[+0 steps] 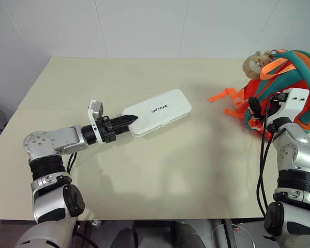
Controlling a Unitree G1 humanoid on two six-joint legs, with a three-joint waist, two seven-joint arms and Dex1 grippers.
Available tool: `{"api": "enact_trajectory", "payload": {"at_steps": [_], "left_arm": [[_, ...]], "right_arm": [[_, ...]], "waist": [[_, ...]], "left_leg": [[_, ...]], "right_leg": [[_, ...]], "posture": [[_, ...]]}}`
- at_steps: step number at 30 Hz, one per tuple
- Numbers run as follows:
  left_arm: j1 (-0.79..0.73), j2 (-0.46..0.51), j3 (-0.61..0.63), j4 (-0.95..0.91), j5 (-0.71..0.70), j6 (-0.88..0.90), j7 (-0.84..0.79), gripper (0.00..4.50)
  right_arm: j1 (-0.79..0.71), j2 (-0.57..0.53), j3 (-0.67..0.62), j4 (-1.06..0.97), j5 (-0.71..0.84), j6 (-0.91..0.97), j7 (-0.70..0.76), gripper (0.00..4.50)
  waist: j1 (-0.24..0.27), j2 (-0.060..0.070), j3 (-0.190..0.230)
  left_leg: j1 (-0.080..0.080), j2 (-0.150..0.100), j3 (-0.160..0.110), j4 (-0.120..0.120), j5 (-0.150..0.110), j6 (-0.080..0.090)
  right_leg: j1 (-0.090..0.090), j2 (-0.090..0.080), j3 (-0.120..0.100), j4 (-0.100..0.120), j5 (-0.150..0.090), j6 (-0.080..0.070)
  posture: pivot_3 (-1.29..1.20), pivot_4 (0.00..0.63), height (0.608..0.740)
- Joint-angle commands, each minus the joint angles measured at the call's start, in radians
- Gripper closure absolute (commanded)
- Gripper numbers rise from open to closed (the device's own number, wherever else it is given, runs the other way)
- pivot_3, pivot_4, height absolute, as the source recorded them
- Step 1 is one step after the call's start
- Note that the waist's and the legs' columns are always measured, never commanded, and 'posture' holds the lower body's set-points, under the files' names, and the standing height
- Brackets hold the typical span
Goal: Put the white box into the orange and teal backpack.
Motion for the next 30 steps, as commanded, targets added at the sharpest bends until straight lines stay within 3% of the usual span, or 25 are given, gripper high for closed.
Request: {"api": "enact_trajectory", "payload": {"at_steps": [1,16,19,28,30], "left_arm": [[0.006,0.022,0.000,-0.045,-0.067,0.000,0.010,3.16],[0.027,0.015,-0.008,-0.079,-0.144,0.000,0.081,3.16],[0.041,0.014,0.002,-0.092,-0.165,0.000,0.106,3.16],[0.073,0.008,-0.003,-0.117,-0.235,-0.021,0.170,3.16],[0.075,0.007,-0.011,-0.116,-0.248,-0.028,0.181,3.16]], "right_arm": [[-0.025,-0.024,0.000,-0.002,0.012,-0.037,0.026,0.00],[-0.354,-0.010,0.042,0.580,-0.051,-0.363,0.043,0.00],[-0.383,-0.005,0.038,0.620,-0.036,-0.361,0.056,0.59],[-0.390,-0.010,0.055,0.650,-0.051,-0.372,0.063,3.56],[-0.392,-0.012,0.065,0.655,-0.062,-0.378,0.061,3.97]], "waist": [[0.000,0.000,0.000],[-0.005,0.000,0.000],[-0.006,0.000,0.000],[-0.008,0.000,0.000],[-0.009,0.000,0.000]], "left_leg": [[0.000,0.000,0.000,0.000,0.000,0.000],[0.000,0.001,0.009,0.000,0.000,-0.001],[0.000,0.001,0.010,0.000,0.000,-0.002],[0.000,0.001,0.011,0.001,0.000,-0.002],[0.000,0.002,0.011,0.001,0.000,-0.002]], "right_leg": [[0.000,0.000,0.000,0.000,0.000,0.000],[0.000,0.000,0.001,-0.002,0.000,0.001],[0.000,0.000,0.001,-0.003,0.001,0.001],[0.000,0.000,0.001,-0.002,0.001,0.001],[0.000,0.000,0.001,-0.002,0.001,0.001]], "posture": [[0.00,0.150,0.740],[0.00,0.150,0.740],[0.00,0.150,0.740],[0.00,0.150,0.740],[0.00,0.150,0.740]]}}
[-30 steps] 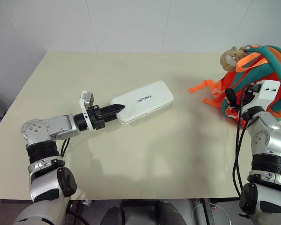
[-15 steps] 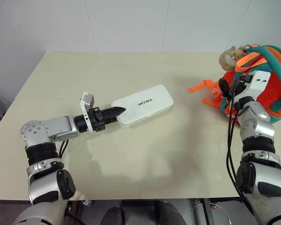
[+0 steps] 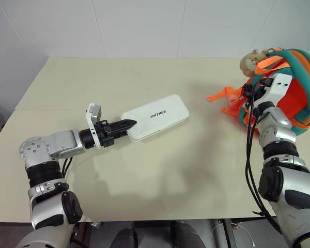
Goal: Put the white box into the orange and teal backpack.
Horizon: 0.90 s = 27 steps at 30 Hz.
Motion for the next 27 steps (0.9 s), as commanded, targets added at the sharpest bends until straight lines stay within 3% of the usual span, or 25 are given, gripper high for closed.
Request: {"api": "enact_trajectory", "payload": {"at_steps": [1,5,10,14,27], "left_arm": [[0.002,-0.001,0.002,-0.036,-0.064,-0.021,0.009,3.16],[0.003,-0.001,-0.016,-0.033,-0.086,-0.036,0.021,3.16],[0.010,0.015,-0.033,-0.026,-0.109,-0.049,0.026,3.16],[0.011,0.052,-0.039,-0.013,-0.113,-0.054,0.016,3.16],[0.008,0.162,-0.048,0.022,-0.067,-0.069,-0.053,3.16]], "right_arm": [[-0.029,-0.017,0.012,-0.002,-0.016,-0.025,0.003,3.98],[-0.036,-0.013,0.018,-0.003,-0.016,-0.017,0.027,3.98],[-0.017,0.003,0.038,-0.095,0.020,0.109,0.162,3.98],[0.057,0.000,0.077,-0.276,0.051,0.237,0.264,3.98],[0.290,-0.048,0.104,-0.956,0.249,0.712,0.343,3.98]], "waist": [[-0.001,0.000,0.000],[-0.004,0.000,0.000],[-0.013,0.000,0.000],[-0.017,0.000,0.000],[-0.012,0.000,0.000]], "left_leg": [[0.000,0.000,0.000,0.000,0.000,0.000],[0.000,0.000,0.000,0.000,0.000,0.000],[0.000,0.000,0.000,0.000,0.000,0.000],[0.000,0.001,0.000,0.000,0.000,0.000],[0.000,0.001,-0.004,-0.001,0.000,0.000]], "right_leg": [[0.000,0.000,0.000,0.000,0.000,0.000],[0.000,0.000,0.000,0.000,0.000,0.000],[0.000,0.000,0.000,0.000,0.000,0.000],[0.000,0.001,0.000,0.000,0.000,0.000],[-0.003,0.000,0.001,0.001,0.000,0.000]], "posture": [[0.00,0.150,0.740],[0.00,0.150,0.740],[0.00,0.150,0.740],[0.00,0.150,0.740],[0.00,0.150,0.740]]}}
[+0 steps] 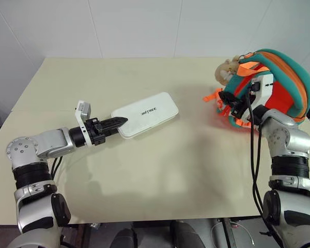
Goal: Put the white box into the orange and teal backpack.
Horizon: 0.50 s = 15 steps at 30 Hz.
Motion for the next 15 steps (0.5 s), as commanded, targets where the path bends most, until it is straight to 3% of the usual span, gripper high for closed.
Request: {"api": "enact_trajectory", "payload": {"at_steps": [1,15], "left_arm": [[-0.019,0.038,0.003,0.005,0.008,-0.010,-0.055,3.16],[-0.058,0.115,-0.025,0.072,0.194,-0.020,-0.244,3.16]], "right_arm": [[0.014,-0.029,0.006,-0.176,0.082,0.097,0.033,3.98],[0.091,-0.125,-0.022,-0.711,0.520,0.525,0.029,3.98]], "waist": [[0.000,0.000,0.000],[0.023,0.000,0.000]], "left_leg": [[0.000,0.000,0.000,0.000,0.000,0.000],[-0.003,0.000,-0.003,-0.001,-0.001,0.001]], "right_leg": [[0.000,0.000,0.000,0.000,0.000,0.000],[-0.003,-0.001,-0.001,-0.002,0.000,-0.001]], "posture": [[0.00,0.150,0.740],[0.00,0.150,0.740]]}}
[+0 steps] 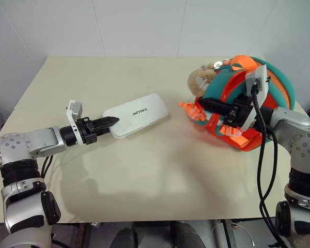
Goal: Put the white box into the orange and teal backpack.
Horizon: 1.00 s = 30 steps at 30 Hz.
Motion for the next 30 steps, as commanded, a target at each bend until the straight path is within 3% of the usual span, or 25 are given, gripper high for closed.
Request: {"api": "enact_trajectory", "payload": {"at_steps": [1,7,10,17,24,30], "left_arm": [[-0.035,0.030,0.008,0.006,0.037,-0.013,-0.076,3.16],[-0.065,0.066,-0.020,0.027,0.134,-0.010,-0.186,3.16],[-0.081,0.092,-0.041,0.037,0.178,-0.008,-0.250,3.16],[-0.096,0.170,-0.120,0.040,0.277,-0.006,-0.435,3.16],[-0.114,0.228,-0.190,0.043,0.358,-0.028,-0.600,3.16],[-0.102,0.257,-0.220,-0.002,0.396,-0.051,-0.701,3.16]], "right_arm": [[-0.003,-0.036,-0.028,-0.115,0.134,0.050,0.016,3.98],[-0.006,-0.111,-0.011,-0.181,0.280,0.081,0.077,3.98],[-0.009,-0.154,-0.007,-0.190,0.331,0.078,0.118,3.98],[0.019,-0.284,-0.002,-0.227,0.388,0.044,0.311,3.98],[0.132,-0.447,0.010,-0.239,0.303,-0.057,0.593,3.98],[0.136,-0.452,0.081,-0.162,0.170,-0.173,0.650,3.98]], "waist": [[0.001,0.000,0.000],[0.001,0.000,0.000],[0.000,0.000,0.000],[0.001,0.000,0.000],[0.003,0.000,0.000],[0.000,0.000,0.000]], "left_leg": [[-0.001,0.000,0.000,0.000,0.000,0.000],[-0.002,-0.001,0.000,0.000,-0.001,0.001],[-0.011,-0.001,-0.001,0.002,-0.001,0.001],[-0.013,-0.001,0.000,0.002,-0.001,0.002],[-0.013,-0.001,0.002,0.003,-0.002,0.004],[-0.012,-0.001,0.006,0.006,-0.004,0.008]], "right_leg": [[0.000,0.000,0.000,0.000,0.000,0.000],[-0.001,-0.001,-0.001,-0.002,0.000,0.000],[-0.009,-0.001,-0.001,0.000,0.000,0.000],[-0.011,-0.001,-0.002,-0.001,0.000,0.000],[-0.011,-0.001,-0.002,-0.001,0.000,0.000],[-0.010,-0.001,-0.002,0.002,0.000,0.000]], "posture": [[0.00,0.150,0.740],[0.00,0.150,0.740],[0.00,0.150,0.740],[0.00,0.150,0.740],[0.00,0.150,0.740],[0.00,0.150,0.740]]}}
